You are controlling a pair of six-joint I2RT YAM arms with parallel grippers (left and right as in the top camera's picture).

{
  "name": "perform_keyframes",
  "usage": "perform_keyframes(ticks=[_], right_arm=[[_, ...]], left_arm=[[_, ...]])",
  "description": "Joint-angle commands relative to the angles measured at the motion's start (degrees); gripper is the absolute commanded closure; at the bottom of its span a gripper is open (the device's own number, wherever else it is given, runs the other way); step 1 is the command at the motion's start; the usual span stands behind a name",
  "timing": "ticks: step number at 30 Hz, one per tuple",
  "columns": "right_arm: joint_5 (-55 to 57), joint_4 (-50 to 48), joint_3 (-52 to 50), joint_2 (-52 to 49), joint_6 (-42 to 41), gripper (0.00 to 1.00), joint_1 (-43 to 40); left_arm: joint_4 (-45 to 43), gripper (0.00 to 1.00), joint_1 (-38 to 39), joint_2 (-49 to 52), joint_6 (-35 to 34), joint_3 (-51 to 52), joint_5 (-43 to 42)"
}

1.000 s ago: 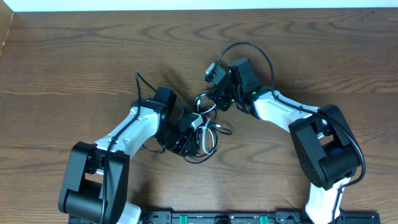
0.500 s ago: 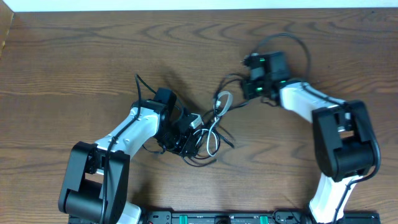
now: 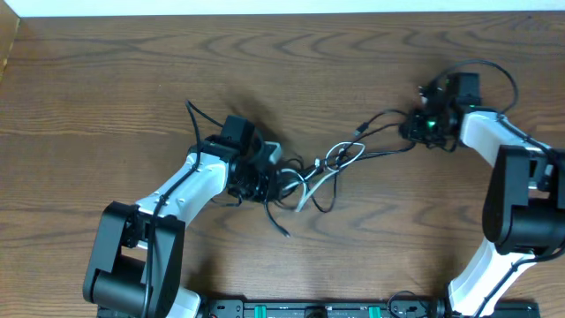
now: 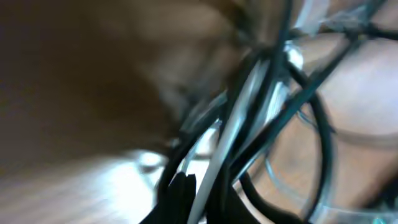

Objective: Untangle cables
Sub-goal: 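Pull the black cable right with the right gripper while the left holds, then open the left gripper, release the bundle, and move it left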

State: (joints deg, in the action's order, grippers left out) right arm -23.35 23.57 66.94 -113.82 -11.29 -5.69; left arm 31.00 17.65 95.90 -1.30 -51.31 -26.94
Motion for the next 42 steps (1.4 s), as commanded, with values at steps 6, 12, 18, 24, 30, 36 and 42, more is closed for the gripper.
perform_keyframes(ticks=[6,12,18,24,30,36,42], right_arm=[[14.0,4.3,-0.3,-1.0,-8.7,0.99,-7.0],[15.9,6.6,-0.3,-1.0,-8.6,0.99,-7.4],[21.8,8.8,-0.3,-1.0,-8.6,0.99,-7.4],[15.9,9.6,-0.3,-1.0,-5.9,0.99,-6.7],[15.3,12.3,-0.3,-1.0,-5.4,0.97,-5.2],[15.2,12.7,-0.3,-1.0,-5.4,0.72,-3.4],[15.1,12.1,-0.3,-1.0,-5.0,0.27,-0.5]], left_arm=[[-6.8,0.86,-0.6,0.3,-18.5,0.9,32.4],[-14.1,0.83,-3.1,0.3,-23.1,0.4,32.5],[-15.2,0.83,-11.4,0.3,-28.8,0.1,23.1],[-15.2,0.83,-19.4,0.3,-26.8,0.1,12.0],[-15.3,0.75,-26.9,0.3,-26.2,0.1,2.8],[-15.3,0.46,-31.4,0.3,-24.7,0.1,-3.3],[-16.9,0.36,-31.1,0.3,-19.5,0.1,-12.0]])
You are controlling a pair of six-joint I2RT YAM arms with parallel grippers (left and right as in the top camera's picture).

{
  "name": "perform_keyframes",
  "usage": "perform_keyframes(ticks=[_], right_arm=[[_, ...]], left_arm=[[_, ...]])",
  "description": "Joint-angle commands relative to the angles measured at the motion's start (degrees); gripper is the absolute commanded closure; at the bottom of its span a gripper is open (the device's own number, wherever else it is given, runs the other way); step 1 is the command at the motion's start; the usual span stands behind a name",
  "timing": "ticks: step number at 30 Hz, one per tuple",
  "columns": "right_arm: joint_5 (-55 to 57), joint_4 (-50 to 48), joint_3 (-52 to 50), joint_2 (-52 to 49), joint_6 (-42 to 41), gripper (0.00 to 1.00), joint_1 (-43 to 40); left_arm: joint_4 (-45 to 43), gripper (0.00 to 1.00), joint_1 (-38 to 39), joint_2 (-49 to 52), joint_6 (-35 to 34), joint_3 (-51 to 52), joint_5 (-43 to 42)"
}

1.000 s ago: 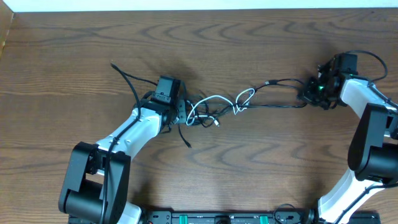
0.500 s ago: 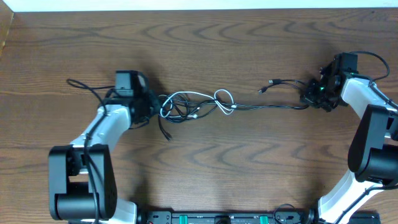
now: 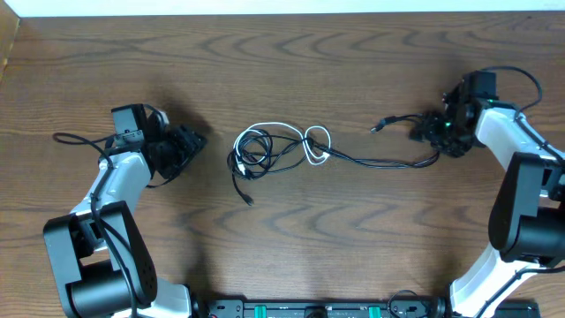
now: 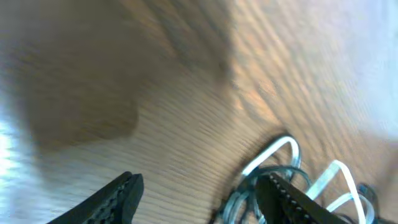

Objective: Untangle cables

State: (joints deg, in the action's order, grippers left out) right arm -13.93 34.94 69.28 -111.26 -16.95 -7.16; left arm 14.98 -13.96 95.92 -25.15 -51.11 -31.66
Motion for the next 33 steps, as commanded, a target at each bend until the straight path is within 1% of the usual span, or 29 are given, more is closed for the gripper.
perform_keyframes(ticks=[1,3,7,11,15,17,18,19,24,26,28,29,30,31,33], right_arm=[[4.9,0.4,-2.6,-3.6,1.9,0.27,1.4],[2.3,-0.3,-2.4,-3.4,3.9,0.27,2.3],[-3.5,1.7,0.3,-1.0,5.2,0.23,3.8],[-3.1,4.6,3.1,4.8,6.0,0.18,5.7],[-2.9,4.7,3.3,10.5,6.6,0.16,8.5],[-3.0,5.2,3.3,12.4,6.6,0.11,10.3],[-3.4,5.5,3.3,12.9,6.6,0.04,10.9],[-4.2,5.8,3.3,13.2,6.6,0.01,11.7],[-15.6,5.2,3.0,12.9,6.6,0.01,15.3],[-16.5,5.3,3.0,12.7,6.5,0.01,16.8],[-16.4,5.3,2.9,12.7,6.5,0.09,18.9],[-16.2,5.2,2.9,12.6,6.5,0.11,20.0],[-15.1,5.1,2.9,12.6,6.5,0.17,21.2],[-13.3,5.1,2.9,12.6,6.3,0.2,22.3],[-8.7,5.2,2.9,12.6,5.2,0.21,24.6]], left_arm=[[-1.6,0.34,0.8,0.3,5.8,-0.1,-9.1],[-2.9,0.32,1.3,0.3,7.6,-0.1,-11.9],[-3.8,0.3,2.2,0.3,7.6,-0.1,-12.5],[-4.5,0.3,3.4,0.3,7.8,-0.1,-13.0],[-5.7,0.29,5.2,0.3,9.1,-0.1,-13.3],[-5.9,0.29,6.0,0.3,9.0,-0.1,-12.8],[-5.9,0.29,6.2,0.3,9.1,-0.1,-12.4],[-5.9,0.29,6.3,0.3,9.1,-0.1,-12.2],[-5.9,0.29,6.3,0.3,9.0,-0.1,-12.3],[-5.9,0.29,6.3,0.3,9.0,-0.1,-12.3],[-5.9,0.3,6.3,0.3,9.0,-0.1,-12.3],[-5.9,0.3,6.3,0.3,9.0,-0.1,-12.3],[-5.9,0.3,6.3,0.3,9.0,-0.1,-12.3],[-5.9,0.3,6.3,0.3,9.0,-0.1,-12.3],[-5.9,0.3,6.3,0.3,9.0,-0.1,-12.3]])
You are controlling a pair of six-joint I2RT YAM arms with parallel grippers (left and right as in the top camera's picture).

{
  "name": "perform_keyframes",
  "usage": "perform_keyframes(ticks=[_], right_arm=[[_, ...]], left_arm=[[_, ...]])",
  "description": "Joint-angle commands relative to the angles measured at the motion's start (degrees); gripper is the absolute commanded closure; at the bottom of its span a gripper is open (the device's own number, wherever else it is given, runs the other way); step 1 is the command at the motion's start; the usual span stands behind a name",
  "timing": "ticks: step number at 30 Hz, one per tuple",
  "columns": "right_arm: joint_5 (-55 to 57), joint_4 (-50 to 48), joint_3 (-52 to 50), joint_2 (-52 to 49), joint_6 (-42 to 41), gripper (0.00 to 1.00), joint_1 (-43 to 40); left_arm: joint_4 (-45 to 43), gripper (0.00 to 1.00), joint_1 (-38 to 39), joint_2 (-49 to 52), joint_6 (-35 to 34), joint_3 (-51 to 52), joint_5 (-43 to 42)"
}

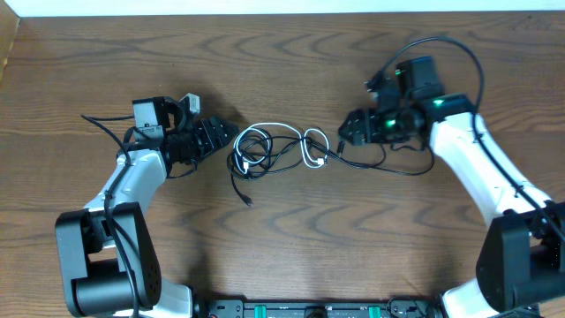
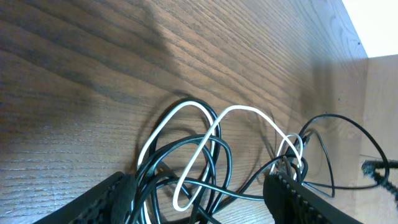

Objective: Untangle cables

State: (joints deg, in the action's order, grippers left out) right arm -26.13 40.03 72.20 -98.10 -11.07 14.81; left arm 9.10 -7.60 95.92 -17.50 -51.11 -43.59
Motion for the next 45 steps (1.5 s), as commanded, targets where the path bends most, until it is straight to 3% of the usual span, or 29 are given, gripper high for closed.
perform_keyframes(ticks=[1,7,14,18,23,26,29,31,33,45], right_arm=[[6.1,0.3,-0.1,-0.5,-1.4,0.2,3.5],[25.9,2.5,-0.1,-0.5,-5.8,0.01,7.0],[47.7,-0.7,0.2,-0.5,-8.2,0.01,6.9],[44.4,-6.7,0.2,-0.5,-8.2,0.01,6.9],[24.0,-11.4,0.2,-0.5,-8.2,0.01,6.9],[14.4,-10.2,0.2,-0.5,-8.2,0.06,7.4],[10.0,-7.3,-0.1,-0.5,-8.2,0.19,8.5],[9.6,-5.1,-0.3,-0.5,-8.2,0.41,9.7],[9.6,-4.3,-0.8,-0.5,-8.2,0.52,11.0],[14.7,-9.3,-4.6,-1.0,-8.2,0.56,19.4]], left_arm=[[0.0,0.29,0.0,0.3,1.4,-0.1,-0.3],[0.0,0.29,0.0,0.3,1.4,-0.1,-0.3],[0.0,0.3,0.0,0.3,1.4,-0.1,-0.3],[0.0,0.29,0.0,0.3,1.4,-0.1,-0.3],[0.0,0.29,0.0,0.3,1.4,-0.1,-0.3],[0.0,0.29,0.0,0.3,1.4,-0.1,-0.3],[0.0,0.29,0.0,0.3,1.4,-0.1,-0.3],[0.0,0.29,0.0,0.3,1.4,-0.1,-0.3],[0.0,0.3,0.0,0.3,1.4,-0.1,-0.3],[0.7,0.29,0.0,0.3,1.4,-0.1,-0.3]])
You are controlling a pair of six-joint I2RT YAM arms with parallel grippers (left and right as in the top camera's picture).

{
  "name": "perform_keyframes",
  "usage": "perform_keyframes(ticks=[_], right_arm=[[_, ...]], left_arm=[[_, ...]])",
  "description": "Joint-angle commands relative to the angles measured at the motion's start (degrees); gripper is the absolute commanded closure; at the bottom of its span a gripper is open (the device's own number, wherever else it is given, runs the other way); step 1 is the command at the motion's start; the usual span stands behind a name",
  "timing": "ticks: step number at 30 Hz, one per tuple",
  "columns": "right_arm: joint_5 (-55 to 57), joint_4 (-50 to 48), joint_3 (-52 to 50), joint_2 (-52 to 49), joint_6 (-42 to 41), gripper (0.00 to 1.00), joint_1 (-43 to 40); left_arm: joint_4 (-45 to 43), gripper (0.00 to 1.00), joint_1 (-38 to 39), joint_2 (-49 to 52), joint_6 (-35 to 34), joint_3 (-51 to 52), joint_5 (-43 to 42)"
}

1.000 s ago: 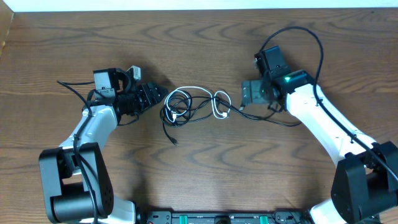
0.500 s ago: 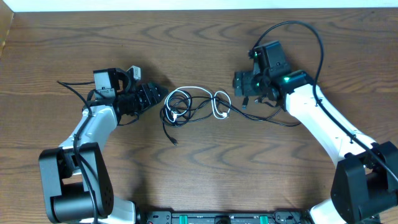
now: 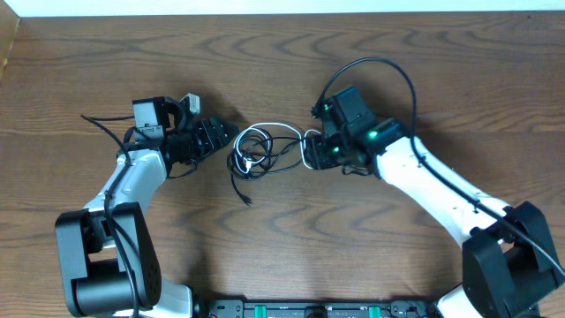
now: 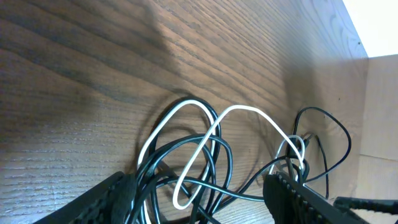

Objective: Untangle cables

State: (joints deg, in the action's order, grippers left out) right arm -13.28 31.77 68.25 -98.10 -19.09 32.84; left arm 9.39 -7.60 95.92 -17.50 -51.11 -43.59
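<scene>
A tangle of black and white cables (image 3: pixel 265 150) lies mid-table. In the left wrist view its white loops (image 4: pixel 211 134) and black strands (image 4: pixel 224 162) run down between my fingers. My left gripper (image 3: pixel 222 137) is open at the tangle's left end, with strands lying between its spread fingertips (image 4: pixel 124 190); it grips nothing. My right gripper (image 3: pixel 316 152) is down on the tangle's right loops. Its jaws are hidden under the wrist, so open or shut does not show. A short bit of slack black cable (image 3: pixel 353 170) lies beside it.
A thin black lead (image 3: pixel 101 124) trails left from my left wrist. A high black arc (image 3: pixel 371 64) loops over my right wrist. One loose black cable end (image 3: pixel 247 199) points toward the near edge. The wooden table (image 3: pixel 282 256) stretches around.
My right gripper has moved left and down, from right of the tangle onto its right-hand loops. The slack black cable has bunched closer in. My left gripper and the left loops have not moved.
At first my left gripper was in the tangle and my right held away at the far right. Then the left was open far left, a black cable running from the tangle to the right gripper. The left returned to the tangle's left end; the right has come in.
</scene>
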Motion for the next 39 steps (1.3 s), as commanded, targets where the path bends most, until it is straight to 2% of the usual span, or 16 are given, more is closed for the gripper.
perform_keyframes(ticks=[1,3,6,14,26,34,39], right_arm=[[1.8,-1.7,-0.6,-1.2,-0.2,0.56,1.8],[1.9,-2.9,-0.6,-1.8,-0.2,0.57,2.4],[2.4,-4.4,-0.6,-2.6,-0.2,0.62,2.8],[2.9,-6.1,-0.6,-5.2,-0.2,0.63,2.9],[2.5,-6.3,-0.6,-6.2,-2.2,0.76,3.0],[2.9,-6.7,-0.6,-6.9,-2.3,0.76,5.2],[2.9,-6.7,-0.6,-7.0,-2.3,0.8,5.2]], left_arm=[[0.4,0.29,0.0,0.3,1.4,-0.1,-0.3],[0.3,0.3,0.0,0.3,1.4,-0.1,-0.3],[0.3,0.29,0.0,0.3,1.4,-0.1,-0.3],[0.3,0.29,0.0,0.3,1.4,-0.1,-0.3],[0.3,0.29,0.0,0.3,1.4,-0.1,-0.3],[0.3,0.29,0.0,0.3,1.4,-0.1,-0.3],[0.3,0.29,0.0,0.3,1.4,-0.1,-0.3]])
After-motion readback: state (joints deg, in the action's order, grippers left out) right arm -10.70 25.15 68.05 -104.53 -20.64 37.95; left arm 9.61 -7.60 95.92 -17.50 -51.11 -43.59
